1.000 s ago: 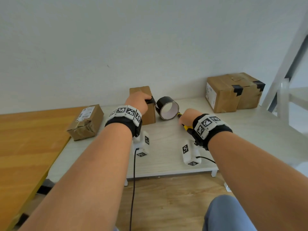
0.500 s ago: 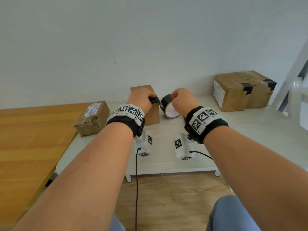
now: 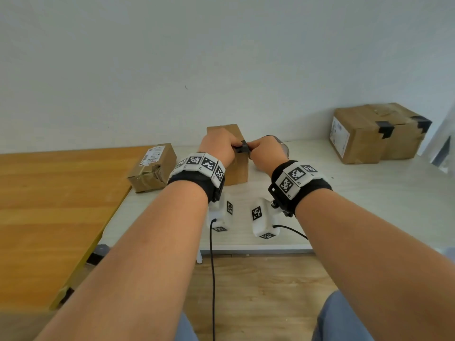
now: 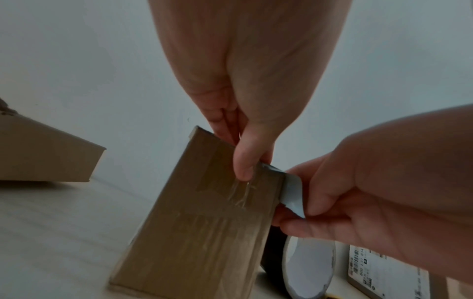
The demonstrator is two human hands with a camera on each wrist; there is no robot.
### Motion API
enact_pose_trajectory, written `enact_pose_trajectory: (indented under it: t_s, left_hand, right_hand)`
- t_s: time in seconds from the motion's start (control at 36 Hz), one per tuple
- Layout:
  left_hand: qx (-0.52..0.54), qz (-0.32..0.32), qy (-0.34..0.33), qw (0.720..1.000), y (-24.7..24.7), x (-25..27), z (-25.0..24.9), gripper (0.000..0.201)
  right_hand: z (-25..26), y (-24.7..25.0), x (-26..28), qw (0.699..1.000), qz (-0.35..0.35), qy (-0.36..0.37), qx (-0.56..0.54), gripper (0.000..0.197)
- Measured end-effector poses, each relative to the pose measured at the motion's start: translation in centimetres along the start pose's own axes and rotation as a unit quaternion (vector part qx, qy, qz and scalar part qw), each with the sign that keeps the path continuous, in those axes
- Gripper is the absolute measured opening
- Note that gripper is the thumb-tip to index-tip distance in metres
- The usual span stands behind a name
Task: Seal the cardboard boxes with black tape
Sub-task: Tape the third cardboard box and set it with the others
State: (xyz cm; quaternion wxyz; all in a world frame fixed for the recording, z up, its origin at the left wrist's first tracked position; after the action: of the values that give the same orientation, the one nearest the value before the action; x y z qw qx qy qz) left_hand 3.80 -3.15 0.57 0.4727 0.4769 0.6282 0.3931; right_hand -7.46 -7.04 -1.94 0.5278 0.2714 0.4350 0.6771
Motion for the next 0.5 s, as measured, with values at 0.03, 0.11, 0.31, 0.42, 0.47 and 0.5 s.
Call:
enact_pose_trajectory:
  t_s: [0.03,0.11,0.31,0.42,0.47,0.5]
  left_hand:
    - [-0.001,0.001,0.001,1.000,0.0,0.0,0.0,0.047]
    - [-0.003,0.003,0.006,1.000,-0.1,0.0,0.1,0.047]
    - [0.004,-0.006,0.003,1.000,0.0,0.2,-0.1,0.047]
    - [0.036,-0.004,0.005,0.999,0.4,0.3,-0.2,0.044]
    - [0.042,0.004,0.003,0.999,0.6,0.3,-0.3,0.044]
    - [0.041,0.010,-0.001,0.999,0.7,0.4,-0.3,0.045]
  right_hand:
    - [-0.2,0.0,0.0,1.000,-0.011,-0.008,0.006,0.042]
    - [-0.5,-0.4,0.0,1.000,-0.018,-0.013,0.011,0.039]
    - [-0.1,-0.2,0.7,1.000,-0.019,0.004,0.020,0.027]
    - [-1.0,-0.6,0.6,0.989,0.018,-0.022,-0.142,0.018]
    - [-1.2,-0.3,0.3,0.980,0.013,-0.025,-0.197,0.022]
    - [-1.3,-0.1,0.0,0.977,0.003,-0.031,-0.211,0.026]
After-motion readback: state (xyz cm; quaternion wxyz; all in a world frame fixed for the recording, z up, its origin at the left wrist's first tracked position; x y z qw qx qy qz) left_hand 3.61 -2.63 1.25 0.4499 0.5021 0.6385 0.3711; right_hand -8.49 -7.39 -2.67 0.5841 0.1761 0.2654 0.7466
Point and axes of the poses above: each hand's wrist, its own x-axis away from the middle knuckle, its own y-axis out of the back of the hand, z = x × y, the point moved 6 cm from there along -x, towards the middle knuckle, and after that the axes turned 1 degree about z, right-handed, at the moved point
